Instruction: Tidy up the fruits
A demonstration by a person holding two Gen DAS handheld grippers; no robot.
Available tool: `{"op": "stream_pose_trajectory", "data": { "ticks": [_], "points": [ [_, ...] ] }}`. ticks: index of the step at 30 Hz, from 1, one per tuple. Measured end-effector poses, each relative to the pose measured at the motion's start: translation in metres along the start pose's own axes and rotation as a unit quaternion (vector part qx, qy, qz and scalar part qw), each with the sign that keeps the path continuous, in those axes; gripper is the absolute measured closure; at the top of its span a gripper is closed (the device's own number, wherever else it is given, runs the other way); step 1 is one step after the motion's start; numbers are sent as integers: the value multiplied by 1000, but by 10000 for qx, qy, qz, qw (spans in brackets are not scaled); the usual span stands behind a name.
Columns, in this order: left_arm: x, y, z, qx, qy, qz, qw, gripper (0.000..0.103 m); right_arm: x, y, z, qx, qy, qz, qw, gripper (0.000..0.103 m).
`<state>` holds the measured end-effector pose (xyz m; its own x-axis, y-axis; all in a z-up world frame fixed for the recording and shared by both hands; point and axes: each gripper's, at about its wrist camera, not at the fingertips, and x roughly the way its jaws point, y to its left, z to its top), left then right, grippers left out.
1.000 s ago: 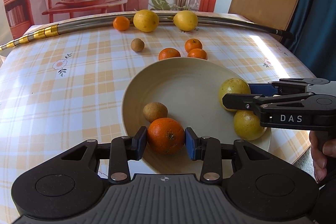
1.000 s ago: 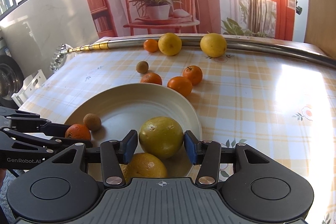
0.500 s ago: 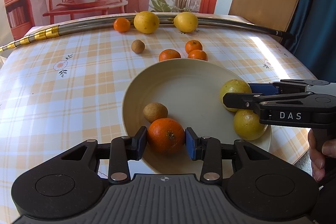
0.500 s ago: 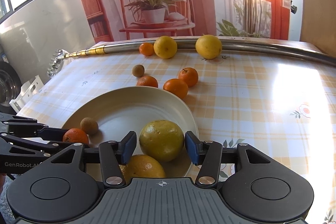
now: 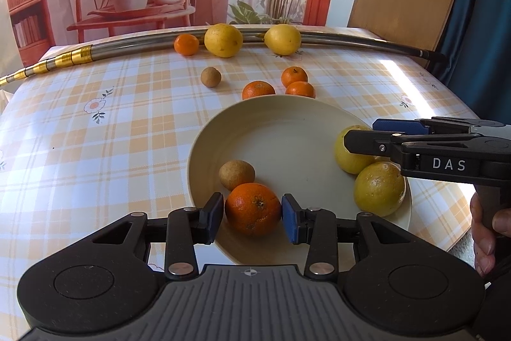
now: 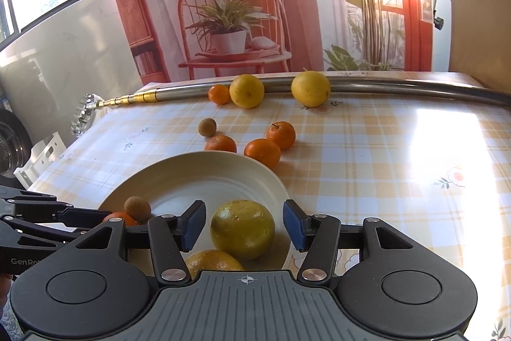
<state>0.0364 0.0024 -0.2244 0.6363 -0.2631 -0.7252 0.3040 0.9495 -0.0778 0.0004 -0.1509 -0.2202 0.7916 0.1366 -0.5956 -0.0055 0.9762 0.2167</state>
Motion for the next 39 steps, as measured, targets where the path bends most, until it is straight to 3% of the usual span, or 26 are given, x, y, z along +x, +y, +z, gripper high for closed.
{"op": "stream_pose_trajectory", "data": {
  "ticks": [17, 19, 39],
  "points": [
    [-11, 1, 5, 92, -289, 113, 9995, 60, -7, -3, 6, 22, -155, -80, 9998, 53],
    [-16, 2, 9, 92, -383, 187, 9990, 54, -8, -5, 10, 36, -212, -102, 9997, 53],
    [-51, 36, 69, -207, -1060, 514, 9928, 51, -18, -29, 96, -14, -1070, -201, 9941, 53]
  ]
}}
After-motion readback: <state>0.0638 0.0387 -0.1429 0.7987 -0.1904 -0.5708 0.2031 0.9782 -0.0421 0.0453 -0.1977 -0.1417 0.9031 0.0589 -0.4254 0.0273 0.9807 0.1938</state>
